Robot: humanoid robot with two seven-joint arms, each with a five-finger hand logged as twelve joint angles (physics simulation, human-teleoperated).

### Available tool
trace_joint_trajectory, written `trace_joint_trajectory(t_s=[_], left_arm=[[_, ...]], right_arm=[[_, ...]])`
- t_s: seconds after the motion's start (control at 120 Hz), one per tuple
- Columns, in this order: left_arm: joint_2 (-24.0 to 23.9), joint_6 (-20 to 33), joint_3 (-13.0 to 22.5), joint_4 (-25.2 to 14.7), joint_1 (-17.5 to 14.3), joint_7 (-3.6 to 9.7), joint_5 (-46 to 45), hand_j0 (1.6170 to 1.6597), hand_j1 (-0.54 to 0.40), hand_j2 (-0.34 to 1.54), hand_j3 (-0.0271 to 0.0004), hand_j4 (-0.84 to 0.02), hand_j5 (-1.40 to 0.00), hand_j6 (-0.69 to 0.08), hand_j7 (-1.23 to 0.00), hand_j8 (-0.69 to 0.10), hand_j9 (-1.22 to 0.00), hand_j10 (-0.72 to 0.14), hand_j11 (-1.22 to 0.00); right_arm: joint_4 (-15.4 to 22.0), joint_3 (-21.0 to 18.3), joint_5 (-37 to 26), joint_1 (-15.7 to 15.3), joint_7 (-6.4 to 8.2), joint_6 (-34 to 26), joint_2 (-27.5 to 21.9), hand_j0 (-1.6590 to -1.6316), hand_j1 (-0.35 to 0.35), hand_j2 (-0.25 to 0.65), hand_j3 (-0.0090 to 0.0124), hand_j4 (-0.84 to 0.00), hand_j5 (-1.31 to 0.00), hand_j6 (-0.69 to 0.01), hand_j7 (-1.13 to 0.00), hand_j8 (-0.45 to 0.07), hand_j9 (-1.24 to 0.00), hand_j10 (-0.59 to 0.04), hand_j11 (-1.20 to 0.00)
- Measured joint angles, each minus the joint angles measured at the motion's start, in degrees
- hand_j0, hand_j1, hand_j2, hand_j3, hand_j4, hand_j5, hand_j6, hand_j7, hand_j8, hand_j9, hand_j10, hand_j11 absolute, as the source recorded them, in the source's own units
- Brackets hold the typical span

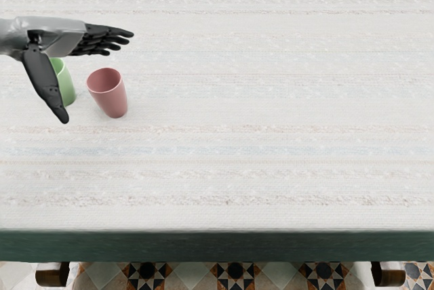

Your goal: Pick up cup and place in cup with left hand

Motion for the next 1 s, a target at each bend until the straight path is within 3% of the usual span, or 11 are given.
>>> trace_joint_trajectory(t_s=[0.108,0.142,0.208,0.283,0.333,0.392,0.458,0.575,0.708,0.892,1.0], left_arm=[[-1.0,0.0,-0.1,-0.1,-0.2,0.10,0.0,1.6580,0.349,0.00,0.0000,-0.005,0.00,-0.007,0.00,-0.006,0.00,-0.005,0.00],[-2.9,0.0,0.0,0.1,-0.5,0.81,0.0,1.6580,0.349,0.00,0.0000,-0.005,0.00,-0.007,0.00,-0.006,0.00,-0.005,0.00],[-6.3,0.0,-0.1,0.4,-2.9,5.87,0.2,1.6580,0.349,0.00,0.0000,-0.005,0.00,-0.006,0.00,-0.006,0.00,-0.005,0.00],[-8.4,0.0,-0.1,1.0,-6.3,14.65,0.6,1.6580,0.349,0.00,0.0000,-0.005,0.00,-0.006,0.00,-0.006,0.00,-0.004,0.00],[-8.9,0.0,-0.1,1.1,-7.1,19.01,2.6,1.6580,0.349,0.00,0.0000,-0.004,0.00,-0.005,0.00,-0.005,0.00,-0.004,0.00],[-9.9,0.0,-0.1,1.2,-6.9,22.09,4.9,1.6580,0.349,0.00,0.0000,-0.004,0.00,-0.005,0.00,-0.005,0.00,-0.004,0.00],[-11.8,0.8,-0.1,0.8,-5.9,24.14,9.7,1.6580,0.349,0.00,0.0000,-0.004,0.00,-0.006,0.00,-0.005,0.00,-0.004,0.00],[-15.9,7.3,0.1,-0.7,-5.0,29.54,16.9,1.6580,0.349,0.00,0.0000,-0.005,0.00,-0.006,0.00,-0.005,0.00,-0.004,0.00],[-16.5,12.4,0.3,-1.4,-3.6,32.06,21.0,1.6580,0.349,0.00,0.0000,-0.004,0.00,-0.005,0.00,-0.005,0.00,-0.004,0.00],[-20.3,18.7,0.6,-0.5,1.9,33.21,27.9,1.6580,0.349,0.00,0.0000,-0.004,0.00,-0.006,0.00,-0.005,0.00,-0.004,0.00],[-21.6,20.1,0.7,-0.3,2.1,33.68,31.5,1.6580,0.349,0.00,0.0000,-0.005,0.00,-0.006,0.00,-0.006,0.00,-0.004,0.00]], right_arm=[[0.0,0.2,0.0,-0.5,-0.01,-0.1,0.0,-1.6581,-0.320,-0.005,0.0000,-0.024,-0.03,-0.024,-0.03,-0.024,-0.03,-0.024,-0.03],[0.0,0.3,0.1,-0.4,-0.02,-0.1,0.0,-1.6581,-0.320,-0.005,0.0000,-0.024,-0.03,-0.024,-0.03,-0.024,-0.03,-0.024,-0.03],[0.0,0.4,0.1,-0.3,-0.01,-0.1,0.0,-1.6581,-0.320,-0.005,0.0000,-0.024,-0.03,-0.024,-0.03,-0.024,-0.03,-0.024,-0.03],[0.0,0.3,0.0,-0.3,0.03,-0.1,0.0,-1.6581,-0.320,-0.005,0.0000,-0.024,-0.03,-0.024,-0.03,-0.024,-0.03,-0.024,-0.03],[0.0,0.2,0.0,-0.3,0.08,-0.1,0.0,-1.6581,-0.320,-0.005,0.0000,-0.024,-0.03,-0.024,-0.03,-0.024,-0.03,-0.024,-0.03],[0.0,0.1,0.0,-0.4,0.15,-0.1,0.0,-1.6581,-0.320,-0.005,0.0000,-0.024,-0.03,-0.024,-0.03,-0.024,-0.03,-0.024,-0.03],[0.0,-0.1,-0.1,-0.6,0.18,-0.1,0.0,-1.6581,-0.320,-0.005,0.0000,-0.024,-0.03,-0.024,-0.03,-0.024,-0.03,-0.024,-0.03],[0.0,-2.1,-0.2,-1.1,0.32,-0.1,0.0,-1.6581,-0.320,-0.005,0.0000,-0.024,-0.03,-0.024,-0.03,-0.024,-0.03,-0.024,-0.03],[0.0,-3.0,-0.1,-1.4,0.41,-0.1,0.0,-1.6581,-0.320,-0.005,0.0000,-0.024,-0.03,-0.024,-0.03,-0.024,-0.03,-0.024,-0.03],[0.0,-3.3,-0.1,-1.4,0.42,-0.1,0.0,-1.6581,-0.320,-0.005,0.0000,-0.024,-0.03,-0.024,-0.03,-0.024,-0.03,-0.024,-0.03],[0.0,-3.3,0.0,-1.3,0.39,-0.1,0.0,-1.6581,-0.320,-0.005,0.0000,-0.024,-0.03,-0.024,-0.03,-0.024,-0.03,-0.024,-0.03]])
